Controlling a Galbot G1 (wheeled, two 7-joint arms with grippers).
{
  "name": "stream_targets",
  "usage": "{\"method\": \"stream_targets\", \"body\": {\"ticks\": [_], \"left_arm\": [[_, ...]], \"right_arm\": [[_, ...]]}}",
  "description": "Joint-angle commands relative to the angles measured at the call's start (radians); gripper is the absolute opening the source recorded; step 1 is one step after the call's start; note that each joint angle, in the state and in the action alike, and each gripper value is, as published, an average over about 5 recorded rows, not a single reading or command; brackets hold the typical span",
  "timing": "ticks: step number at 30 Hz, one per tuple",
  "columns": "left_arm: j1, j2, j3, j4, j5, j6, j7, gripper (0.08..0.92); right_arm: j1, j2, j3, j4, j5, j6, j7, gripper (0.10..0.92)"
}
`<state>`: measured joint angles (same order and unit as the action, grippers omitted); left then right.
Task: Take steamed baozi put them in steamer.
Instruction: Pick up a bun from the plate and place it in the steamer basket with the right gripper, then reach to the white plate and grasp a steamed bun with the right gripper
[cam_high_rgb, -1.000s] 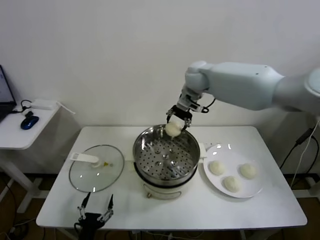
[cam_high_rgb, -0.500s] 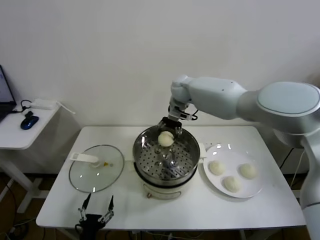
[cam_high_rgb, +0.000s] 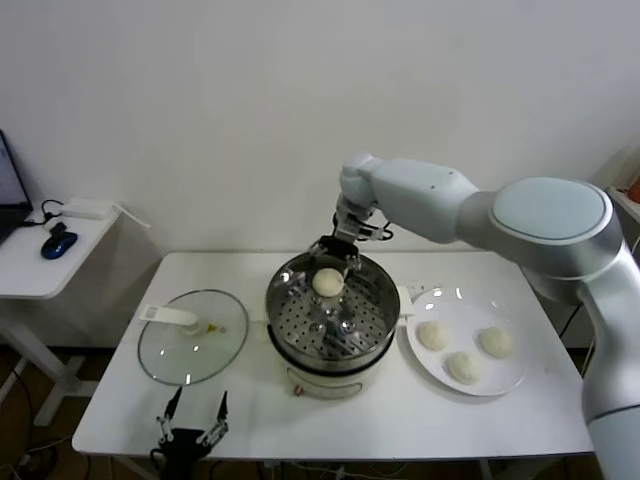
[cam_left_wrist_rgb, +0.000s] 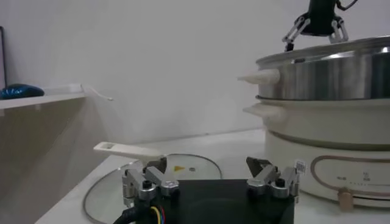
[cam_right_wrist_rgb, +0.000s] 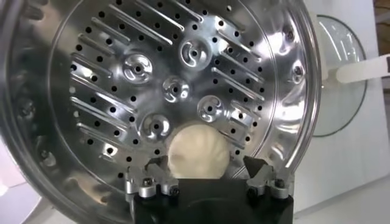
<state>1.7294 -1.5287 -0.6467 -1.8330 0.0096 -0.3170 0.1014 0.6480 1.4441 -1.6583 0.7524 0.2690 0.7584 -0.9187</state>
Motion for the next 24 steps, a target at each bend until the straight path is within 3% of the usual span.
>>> {"method": "stream_targets", "body": {"ticks": [1, 6, 9, 12, 15, 24], "left_arm": [[0.004, 0.003, 0.0, -0.006, 0.002, 0.002, 0.0, 0.823], [0.014, 0.01, -0.003, -0.01, 0.003, 0.003, 0.001, 0.823], [0.014, 0.013, -0.003, -0.008, 0.004, 0.002, 0.0, 0.823], [0.011, 0.013, 0.003, -0.007, 0.008, 0.002, 0.001, 0.823], [0.008, 0.012, 0.009, -0.006, 0.011, 0.004, 0.001, 0.823], [0.002, 0.01, 0.002, 0.003, 0.017, 0.004, 0.001, 0.823]], "right_arm": [[0.169, -0.09, -0.134, 0.13, 0.21, -0.061, 0.004, 0.823], [0.354, -0.262, -0.274, 0.394, 0.406, -0.551, 0.062, 0.823], [0.406, -0.362, -0.322, 0.496, 0.425, -0.842, 0.13, 0.823], [0.414, -0.438, -0.343, 0.561, 0.458, -1.031, 0.131, 0.823], [0.394, -0.499, -0.355, 0.611, 0.48, -1.107, 0.098, 0.823], [0.194, -0.608, -0.265, 0.624, 0.419, -1.102, 0.047, 0.823]]}}
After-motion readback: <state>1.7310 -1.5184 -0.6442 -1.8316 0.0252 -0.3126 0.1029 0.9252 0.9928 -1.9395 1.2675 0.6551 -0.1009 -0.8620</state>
